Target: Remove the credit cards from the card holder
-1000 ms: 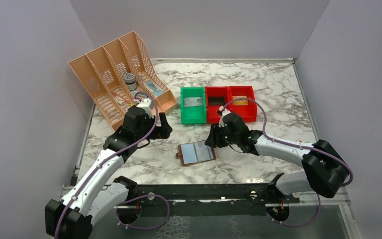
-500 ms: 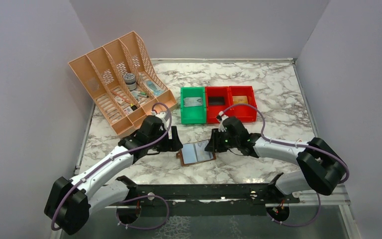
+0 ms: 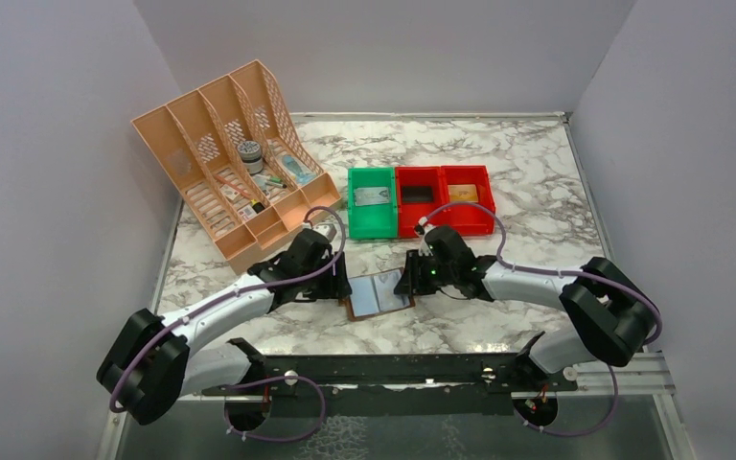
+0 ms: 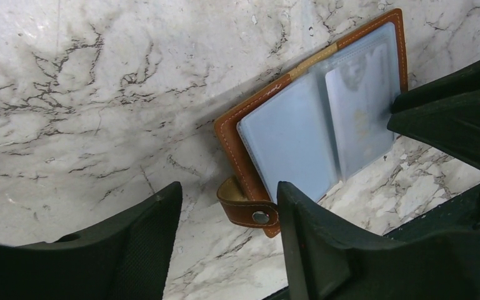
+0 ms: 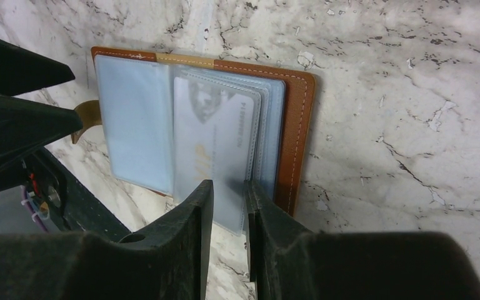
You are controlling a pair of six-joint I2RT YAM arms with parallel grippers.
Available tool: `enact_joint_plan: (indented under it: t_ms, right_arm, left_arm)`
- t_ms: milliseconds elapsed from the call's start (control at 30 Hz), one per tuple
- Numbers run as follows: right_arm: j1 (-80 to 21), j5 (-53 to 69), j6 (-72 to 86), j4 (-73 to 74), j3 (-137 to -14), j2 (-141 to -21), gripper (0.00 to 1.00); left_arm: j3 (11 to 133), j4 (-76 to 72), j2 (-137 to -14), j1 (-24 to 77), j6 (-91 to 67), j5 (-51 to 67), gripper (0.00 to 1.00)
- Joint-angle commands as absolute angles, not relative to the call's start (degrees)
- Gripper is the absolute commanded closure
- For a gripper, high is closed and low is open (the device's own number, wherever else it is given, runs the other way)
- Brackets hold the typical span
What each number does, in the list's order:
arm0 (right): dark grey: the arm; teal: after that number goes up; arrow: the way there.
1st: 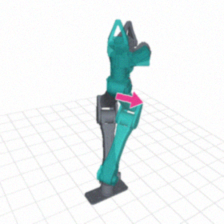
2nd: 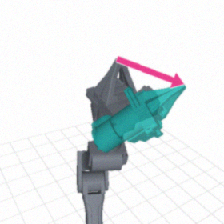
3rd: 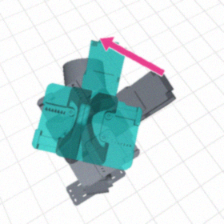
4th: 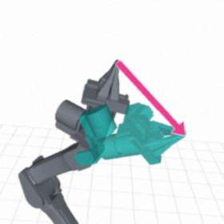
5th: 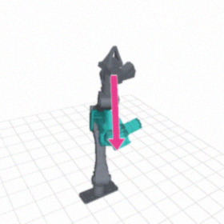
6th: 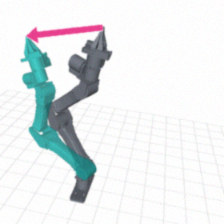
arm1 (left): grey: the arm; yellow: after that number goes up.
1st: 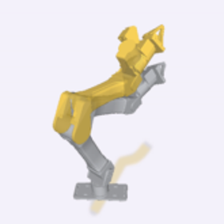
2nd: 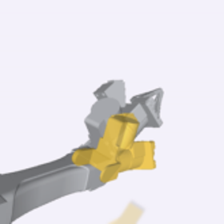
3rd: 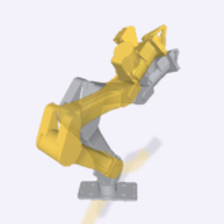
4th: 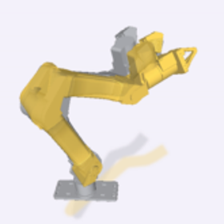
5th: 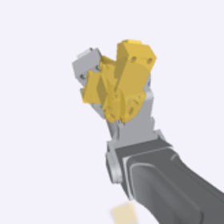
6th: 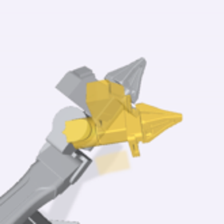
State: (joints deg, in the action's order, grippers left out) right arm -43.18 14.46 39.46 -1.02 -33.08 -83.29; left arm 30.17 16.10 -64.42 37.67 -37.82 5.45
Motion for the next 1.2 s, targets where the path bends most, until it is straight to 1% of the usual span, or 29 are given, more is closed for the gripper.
enact_joint_plan:
  t_ms: [0, 233, 400, 700, 767, 833, 900, 1033, 1167]
  right_arm:
    - [-43.51, 14.81, 40.93, -1.20, -33.86, -84.33, 0.75]
    - [-43.51, 16.65, 45.54, -5.09, -32.47, -84.64, 0.76]
    - [-43.53, 18.37, 48.30, -7.95, -31.70, -85.25, 0.79]
    - [-43.50, 20.89, 49.72, -10.49, -31.75, -84.62, 0.81]
    - [-43.51, 20.60, 49.53, -10.14, -31.92, -84.59, 0.81]
    - [-43.51, 17.74, 48.18, -7.14, -32.78, -84.00, 0.81]
    - [-43.50, 14.25, 47.48, -3.54, -33.25, -83.01, 0.80]
    - [-43.51, 12.13, 45.00, 0.10, -33.60, -82.52, 0.76]
    - [-43.50, 14.14, 44.03, -0.35, -33.34, -83.45, 0.75]
  left_arm:
    - [29.64, 12.43, -66.31, 38.76, -37.94, 4.29, 0.44]
    - [28.62, 10.96, -69.13, 39.62, -37.31, 4.77, 0.61]
    - [29.11, 10.29, -71.18, 39.90, -36.29, 5.18, 0.71]
    - [29.50, 10.34, -71.54, 39.99, -35.86, 4.94, 0.77]
    - [29.56, 10.30, -71.48, 39.98, -35.86, 4.98, 0.79]
    - [29.70, 10.44, -71.38, 39.99, -35.64, 4.95, 0.80]
    - [29.63, 10.63, -71.06, 39.98, -35.66, 4.85, 0.80]
    - [29.28, 10.67, -70.50, 40.01, -35.67, 4.92, 0.80]
    - [29.17, 10.59, -70.37, 39.99, -35.51, 5.01, 0.80]
